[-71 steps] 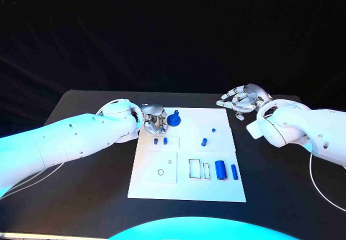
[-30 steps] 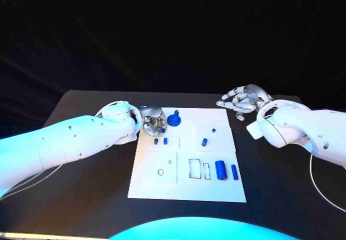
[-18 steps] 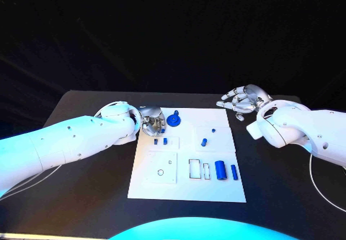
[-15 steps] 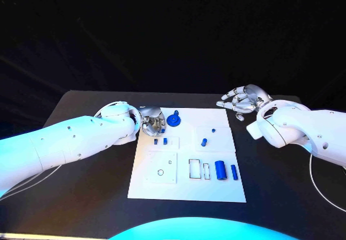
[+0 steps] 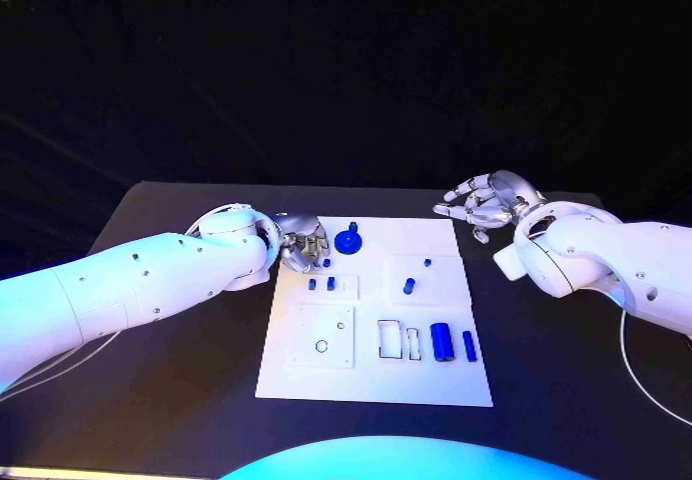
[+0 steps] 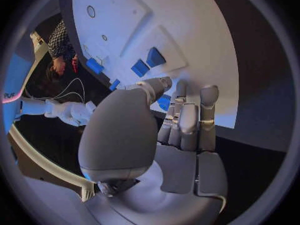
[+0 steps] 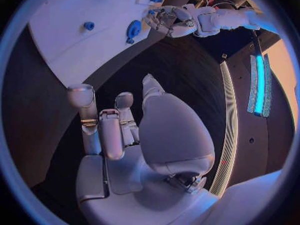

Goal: Assemble the parts on the task board

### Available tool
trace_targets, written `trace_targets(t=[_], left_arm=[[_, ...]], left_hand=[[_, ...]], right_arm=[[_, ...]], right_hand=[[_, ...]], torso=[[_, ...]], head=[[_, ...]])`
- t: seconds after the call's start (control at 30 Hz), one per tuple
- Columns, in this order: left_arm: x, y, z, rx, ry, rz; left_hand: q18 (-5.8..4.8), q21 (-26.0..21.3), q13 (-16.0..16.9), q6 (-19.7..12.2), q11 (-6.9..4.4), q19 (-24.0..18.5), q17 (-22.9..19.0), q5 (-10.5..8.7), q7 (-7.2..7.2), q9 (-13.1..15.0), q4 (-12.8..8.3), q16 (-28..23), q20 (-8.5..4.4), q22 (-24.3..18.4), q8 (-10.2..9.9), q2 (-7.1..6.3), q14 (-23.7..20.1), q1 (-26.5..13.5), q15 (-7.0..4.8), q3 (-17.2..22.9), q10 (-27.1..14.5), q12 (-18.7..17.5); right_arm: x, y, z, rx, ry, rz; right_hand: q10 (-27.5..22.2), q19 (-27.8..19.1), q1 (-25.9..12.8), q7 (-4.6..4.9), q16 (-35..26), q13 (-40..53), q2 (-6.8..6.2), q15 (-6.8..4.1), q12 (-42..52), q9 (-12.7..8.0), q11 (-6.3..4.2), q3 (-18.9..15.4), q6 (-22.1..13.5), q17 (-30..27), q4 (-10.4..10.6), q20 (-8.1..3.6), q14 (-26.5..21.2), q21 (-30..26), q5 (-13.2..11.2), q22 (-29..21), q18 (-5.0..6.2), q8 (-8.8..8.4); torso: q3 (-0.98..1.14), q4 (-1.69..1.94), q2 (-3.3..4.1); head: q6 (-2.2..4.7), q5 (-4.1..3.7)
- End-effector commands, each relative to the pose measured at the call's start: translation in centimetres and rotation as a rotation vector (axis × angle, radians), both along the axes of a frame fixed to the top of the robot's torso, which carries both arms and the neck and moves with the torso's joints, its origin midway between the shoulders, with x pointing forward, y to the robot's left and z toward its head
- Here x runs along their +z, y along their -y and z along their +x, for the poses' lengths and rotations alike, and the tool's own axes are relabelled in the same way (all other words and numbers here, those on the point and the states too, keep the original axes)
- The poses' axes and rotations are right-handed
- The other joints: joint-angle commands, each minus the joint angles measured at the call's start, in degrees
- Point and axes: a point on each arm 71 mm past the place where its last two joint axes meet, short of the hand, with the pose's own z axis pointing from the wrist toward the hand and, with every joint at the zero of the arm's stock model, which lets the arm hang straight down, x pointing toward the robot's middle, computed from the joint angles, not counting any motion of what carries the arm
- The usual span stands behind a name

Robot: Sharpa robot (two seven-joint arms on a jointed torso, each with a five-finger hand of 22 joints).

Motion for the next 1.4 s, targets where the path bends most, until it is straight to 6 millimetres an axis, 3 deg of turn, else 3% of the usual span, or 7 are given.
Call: trace_targets(t=[0.03,0.23,0.47,0.67,1.0,1.07,1.4], left_arm=[[0.2,-0.1,0.1,0.010,0.016,-0.016],[0.6,-0.2,-0.1,0.006,0.050,-0.068],[1.3,-0.1,-0.4,-0.017,0.101,-0.138],[1.7,-0.2,-0.8,-0.033,0.129,-0.190],[1.4,-0.4,-1.2,-0.048,0.089,-0.203],[1.3,-0.4,-1.3,-0.049,0.076,-0.202],[1.1,-0.3,-1.1,-0.039,0.056,-0.200]], left_hand=[[-0.56,-0.3,0.1,-0.9,-0.11,-0.1,-0.1,-0.08,0.04,-0.3,0.2,0.0,-0.10,-0.1,-0.6,-0.49,-0.2,-0.1,-0.02,-0.4,0.6,-0.4],[-0.59,-0.3,0.2,-1.2,-0.17,0.0,0.1,-0.08,0.07,-0.4,0.2,0.1,-0.14,0.1,-0.8,-0.43,-0.1,0.0,-0.07,-0.7,0.8,-0.5],[-1.12,1.2,2.2,4.3,-0.66,2.2,3.4,-0.14,0.09,0.2,0.7,1.2,-0.41,2.5,1.3,-0.68,1.7,-0.1,-0.45,-1.8,3.4,1.9],[-2.45,5.6,12.1,7.7,-1.88,7.0,14.0,0.05,-1.18,0.1,0.3,4.2,-1.54,9.1,1.3,-0.69,6.2,0.3,-1.77,-0.6,0.2,17.1],[-2.88,7.3,20.9,8.7,-2.72,8.3,18.0,-0.04,-1.64,0.4,-0.9,5.0,-2.04,11.7,1.5,-0.57,7.7,-0.3,-2.25,0.6,-3.2,32.2],[-2.90,7.4,24.9,9.8,-2.89,8.4,18.4,-0.03,-1.82,0.7,-1.1,5.0,-2.14,11.9,2.2,-0.31,7.8,-0.5,-2.34,0.6,-2.2,35.7],[-2.99,7.7,28.4,10.8,-2.98,8.6,19.1,-0.01,-2.07,1.1,-1.2,5.1,-2.26,12.3,3.0,0.41,8.1,-0.5,-2.47,0.8,-1.3,38.9]], right_arm=[[0.1,-0.1,0.0,0.015,0.012,-0.007],[0.1,-0.1,-0.1,0.014,0.012,-0.007],[0.0,0.1,0.0,0.010,0.013,-0.008],[0.0,0.2,0.0,0.007,0.013,-0.009],[0.0,0.3,0.0,0.006,0.012,-0.010],[0.0,0.3,0.0,0.006,0.012,-0.010],[0.0,0.2,0.0,0.007,0.012,-0.010]], right_hand=[[-0.5,0.0,0.1,0.03,-0.2,0.0,0.52,-0.29,-0.3,-0.1,-0.14,0.3,-0.3,-0.1,-0.1,-0.14,1.6,-0.2,-0.2,0.0,0.91,0.33],[-0.5,0.0,0.1,0.03,-0.2,0.0,0.52,-0.29,-0.3,-0.1,-0.14,0.3,-0.3,-0.1,-0.1,-0.14,1.6,-0.2,-0.2,0.0,0.91,0.33],[-0.5,0.0,0.1,0.03,-0.2,0.0,0.52,-0.29,-0.3,-0.1,-0.14,0.3,-0.3,-0.1,-0.1,-0.14,1.6,-0.2,-0.2,0.0,0.91,0.33],[-0.5,0.0,0.1,0.03,-0.2,0.0,0.52,-0.29,-0.3,-0.1,-0.14,0.3,-0.3,-0.1,-0.1,-0.14,1.6,-0.2,-0.2,0.0,0.91,0.33],[-0.5,0.0,0.1,0.03,-0.2,0.0,0.52,-0.29,-0.3,-0.1,-0.14,0.3,-0.3,-0.1,-0.1,-0.14,1.6,-0.2,-0.2,0.0,0.91,0.33],[-0.5,0.0,0.1,0.03,-0.2,0.0,0.52,-0.29,-0.3,-0.1,-0.14,0.3,-0.3,-0.1,-0.1,-0.14,1.6,-0.2,-0.2,0.0,0.91,0.33],[-0.4,0.1,0.0,0.04,-0.2,-0.1,0.48,-0.28,-0.2,-0.2,-0.12,0.2,-0.4,0.1,-0.1,-0.14,1.7,-0.3,-0.2,0.0,0.88,0.47]], torso=[[-0.01,0.01,-0.01],[-0.02,0.01,0.03],[-0.01,0.01,0.02],[-0.01,-0.03,0.00],[-0.04,-0.02,0.01],[-0.06,-0.02,0.02],[0.00,0.01,0.00]], head=[[0.04,0.00],[0.10,0.02],[0.10,0.00],[0.11,0.01],[0.00,-0.09],[-0.01,-0.11],[-0.04,-0.05]])
